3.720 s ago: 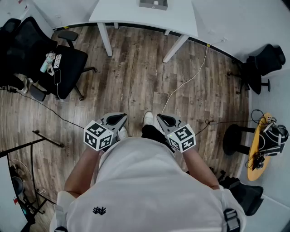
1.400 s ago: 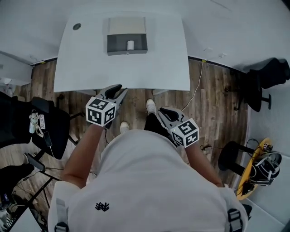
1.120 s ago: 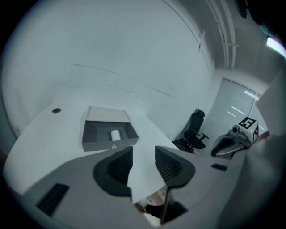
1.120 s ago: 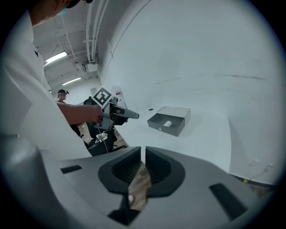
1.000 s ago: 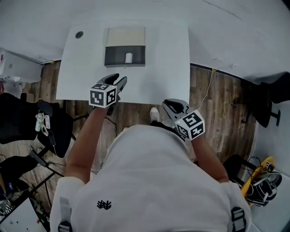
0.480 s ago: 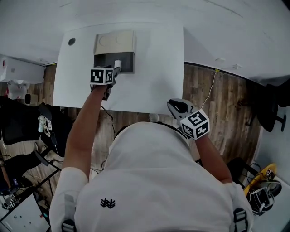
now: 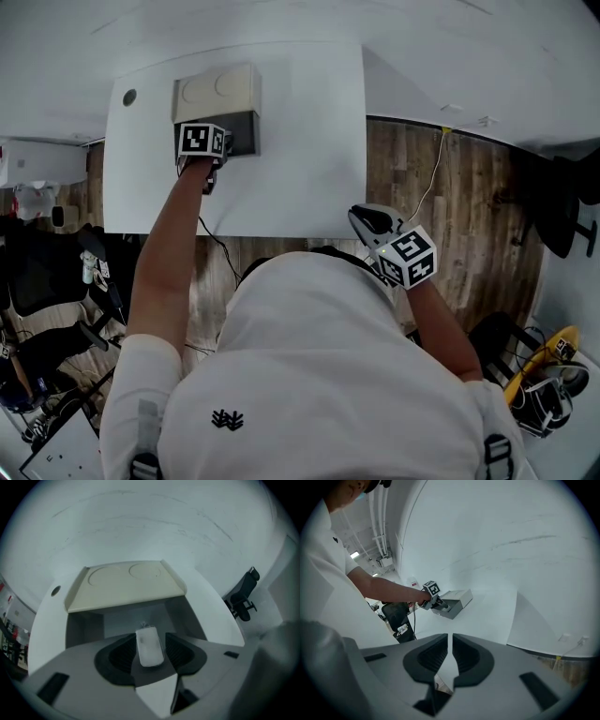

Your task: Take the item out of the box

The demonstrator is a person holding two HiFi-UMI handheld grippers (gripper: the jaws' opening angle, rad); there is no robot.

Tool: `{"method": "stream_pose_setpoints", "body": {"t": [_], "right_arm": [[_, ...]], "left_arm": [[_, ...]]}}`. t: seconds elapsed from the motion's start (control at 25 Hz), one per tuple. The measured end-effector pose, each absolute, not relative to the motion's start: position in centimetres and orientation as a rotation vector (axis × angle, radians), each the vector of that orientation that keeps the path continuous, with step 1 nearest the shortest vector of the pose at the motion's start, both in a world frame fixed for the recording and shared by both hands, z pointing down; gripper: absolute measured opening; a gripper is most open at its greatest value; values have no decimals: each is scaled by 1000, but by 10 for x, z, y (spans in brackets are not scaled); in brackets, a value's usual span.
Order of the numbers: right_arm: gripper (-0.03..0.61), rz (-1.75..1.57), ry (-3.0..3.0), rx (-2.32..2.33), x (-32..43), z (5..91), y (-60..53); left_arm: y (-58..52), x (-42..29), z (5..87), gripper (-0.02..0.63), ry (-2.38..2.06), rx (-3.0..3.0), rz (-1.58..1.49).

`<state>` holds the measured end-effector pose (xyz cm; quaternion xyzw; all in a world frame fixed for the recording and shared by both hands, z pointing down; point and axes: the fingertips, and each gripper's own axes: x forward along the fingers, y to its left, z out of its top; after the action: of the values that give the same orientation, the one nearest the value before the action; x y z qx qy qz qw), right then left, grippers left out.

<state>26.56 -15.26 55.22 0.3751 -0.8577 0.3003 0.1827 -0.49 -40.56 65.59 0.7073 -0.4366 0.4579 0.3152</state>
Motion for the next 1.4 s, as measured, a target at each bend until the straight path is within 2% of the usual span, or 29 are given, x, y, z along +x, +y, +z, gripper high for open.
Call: {"method": "stream_pose_setpoints", "body": {"t": [0.48,1.4], "right_arm": [[34,847,-2401,1062,275,553,-157],[34,746,-2479,881,211,543,-173]], "left_arm": [[-406,-8,673,169,-1141,1803,1308],[-376,7,584,161,-1118,2058,872]]}}
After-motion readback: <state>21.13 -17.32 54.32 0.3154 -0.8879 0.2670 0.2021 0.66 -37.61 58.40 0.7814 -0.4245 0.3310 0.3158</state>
